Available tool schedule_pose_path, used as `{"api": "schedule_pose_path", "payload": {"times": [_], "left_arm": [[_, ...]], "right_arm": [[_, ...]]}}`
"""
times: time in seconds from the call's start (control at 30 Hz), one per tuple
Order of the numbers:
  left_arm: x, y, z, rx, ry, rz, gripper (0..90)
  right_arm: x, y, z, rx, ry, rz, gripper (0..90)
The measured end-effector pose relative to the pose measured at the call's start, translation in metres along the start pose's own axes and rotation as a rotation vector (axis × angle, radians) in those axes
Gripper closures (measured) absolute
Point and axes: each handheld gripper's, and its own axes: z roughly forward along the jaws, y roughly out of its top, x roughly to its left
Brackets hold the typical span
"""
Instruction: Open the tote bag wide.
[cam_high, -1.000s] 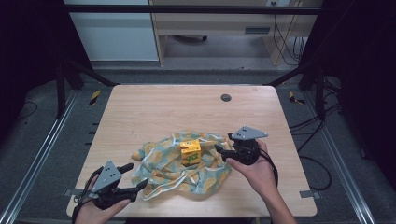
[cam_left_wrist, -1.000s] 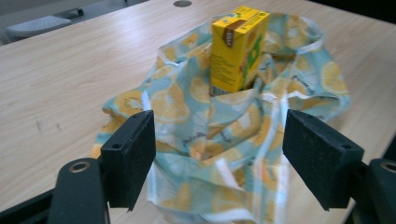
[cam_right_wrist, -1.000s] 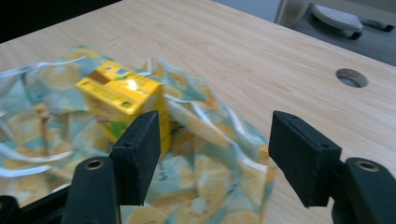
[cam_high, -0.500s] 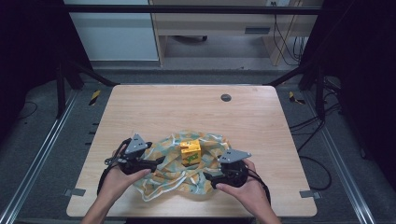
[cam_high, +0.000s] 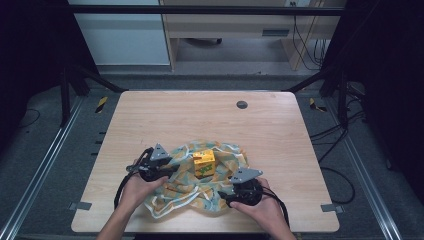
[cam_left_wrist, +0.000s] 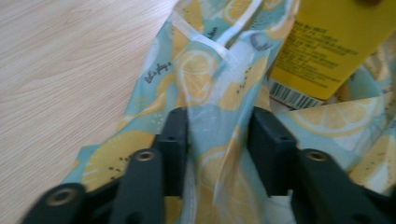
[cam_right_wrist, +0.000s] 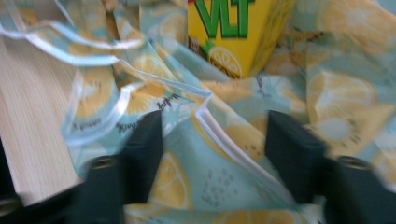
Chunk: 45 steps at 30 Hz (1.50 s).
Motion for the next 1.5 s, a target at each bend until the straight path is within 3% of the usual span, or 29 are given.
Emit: {"api": "schedule_pose_path", "payload": {"times": [0.1,0.3,0.43,0.5,0.6,0.73,0.8,0.9,1.0,1.13,1.2,1.5], "left_arm": [[-0.001,0.003,-0.003,-0.027,0.004,-0.023,81.2],[0.000,0.010,-0.006,-0.080,0.053,-0.071,85.3],[0.006,0.014,-0.001,-0.094,0.081,-0.104,85.2],[0.009,0.016,0.005,-0.077,0.089,-0.101,84.5],[0.014,0.020,0.011,-0.094,0.097,-0.110,85.2],[0.021,0.028,0.014,-0.118,0.122,-0.120,86.8],[0.024,0.030,0.015,-0.147,0.111,-0.134,87.1],[0.025,0.031,0.017,-0.137,0.114,-0.113,88.0],[0.026,0.031,0.020,-0.133,0.104,-0.118,89.3],[0.030,0.028,0.022,-0.131,0.093,-0.129,89.7],[0.031,0.028,0.023,-0.138,0.097,-0.137,89.8],[0.033,0.030,0.032,-0.110,0.107,-0.132,89.7]], "right_arm": [[-0.003,-0.005,-0.001,0.017,0.018,-0.002,69.5],[-0.006,-0.009,-0.005,-0.007,0.025,0.015,89.7],[-0.008,-0.013,-0.008,0.005,0.006,0.016,90.0],[-0.011,-0.016,-0.011,0.003,-0.014,0.024,90.0],[-0.016,-0.020,-0.017,-0.013,-0.029,0.051,90.0],[-0.020,-0.026,-0.020,0.013,-0.049,0.052,90.0],[-0.021,-0.028,-0.021,0.029,-0.054,0.049,90.0],[-0.025,-0.030,-0.022,0.013,-0.028,0.095,90.0],[-0.026,-0.033,-0.022,0.037,-0.057,0.088,90.0],[-0.028,-0.034,-0.022,0.042,-0.061,0.088,90.0],[-0.029,-0.034,-0.022,0.053,-0.087,0.085,90.0],[-0.037,-0.038,-0.025,0.074,-0.112,0.092,90.0]]}}
